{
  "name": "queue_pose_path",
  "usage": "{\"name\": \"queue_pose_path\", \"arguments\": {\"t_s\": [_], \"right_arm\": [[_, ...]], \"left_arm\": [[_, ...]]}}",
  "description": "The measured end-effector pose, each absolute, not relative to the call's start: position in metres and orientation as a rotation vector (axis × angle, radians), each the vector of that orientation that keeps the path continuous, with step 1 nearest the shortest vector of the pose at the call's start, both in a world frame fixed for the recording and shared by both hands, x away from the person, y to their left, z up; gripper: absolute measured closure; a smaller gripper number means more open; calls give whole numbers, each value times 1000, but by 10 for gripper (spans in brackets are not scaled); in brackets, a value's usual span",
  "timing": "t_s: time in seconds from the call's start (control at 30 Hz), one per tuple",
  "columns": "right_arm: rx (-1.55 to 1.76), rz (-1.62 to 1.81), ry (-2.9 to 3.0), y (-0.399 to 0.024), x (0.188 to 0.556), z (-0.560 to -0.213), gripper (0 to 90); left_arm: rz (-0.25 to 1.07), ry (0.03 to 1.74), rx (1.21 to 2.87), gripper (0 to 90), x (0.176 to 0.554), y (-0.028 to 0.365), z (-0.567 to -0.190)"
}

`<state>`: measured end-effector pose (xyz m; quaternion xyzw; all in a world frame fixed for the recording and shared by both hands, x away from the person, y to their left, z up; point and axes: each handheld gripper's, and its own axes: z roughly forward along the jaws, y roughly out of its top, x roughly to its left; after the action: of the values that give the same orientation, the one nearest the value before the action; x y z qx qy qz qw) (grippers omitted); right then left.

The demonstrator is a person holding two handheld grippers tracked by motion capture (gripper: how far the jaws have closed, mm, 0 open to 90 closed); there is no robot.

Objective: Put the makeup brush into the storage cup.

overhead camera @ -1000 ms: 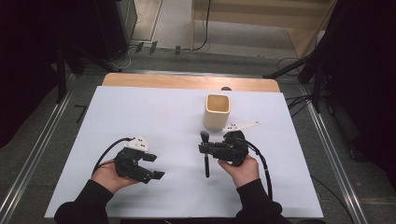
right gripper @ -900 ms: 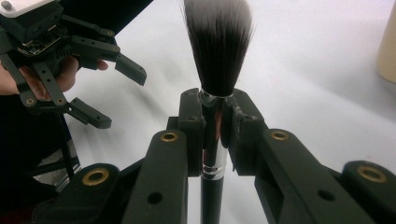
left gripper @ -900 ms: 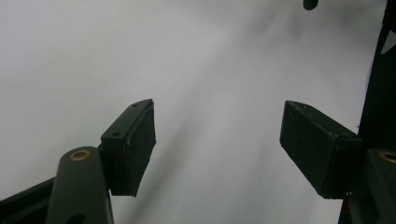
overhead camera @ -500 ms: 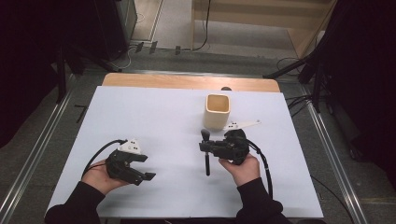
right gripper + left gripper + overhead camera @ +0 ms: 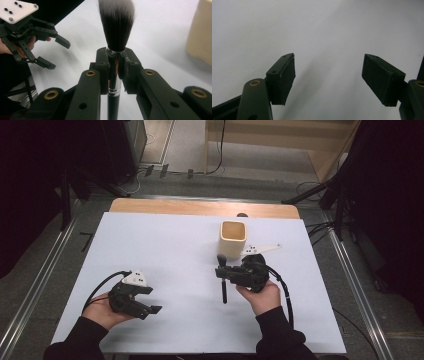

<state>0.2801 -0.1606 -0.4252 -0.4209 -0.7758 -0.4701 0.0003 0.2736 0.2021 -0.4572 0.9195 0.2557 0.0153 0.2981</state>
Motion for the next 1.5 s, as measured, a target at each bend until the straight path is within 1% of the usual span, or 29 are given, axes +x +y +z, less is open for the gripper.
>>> {"name": "queue_pose_path", "arguments": {"t_s": [1.5], "right_arm": [[-1408,-1543,-2473,-185,310,-382,788]], "left_arm": [[25,693,2446,274,273,203,-459]]}}
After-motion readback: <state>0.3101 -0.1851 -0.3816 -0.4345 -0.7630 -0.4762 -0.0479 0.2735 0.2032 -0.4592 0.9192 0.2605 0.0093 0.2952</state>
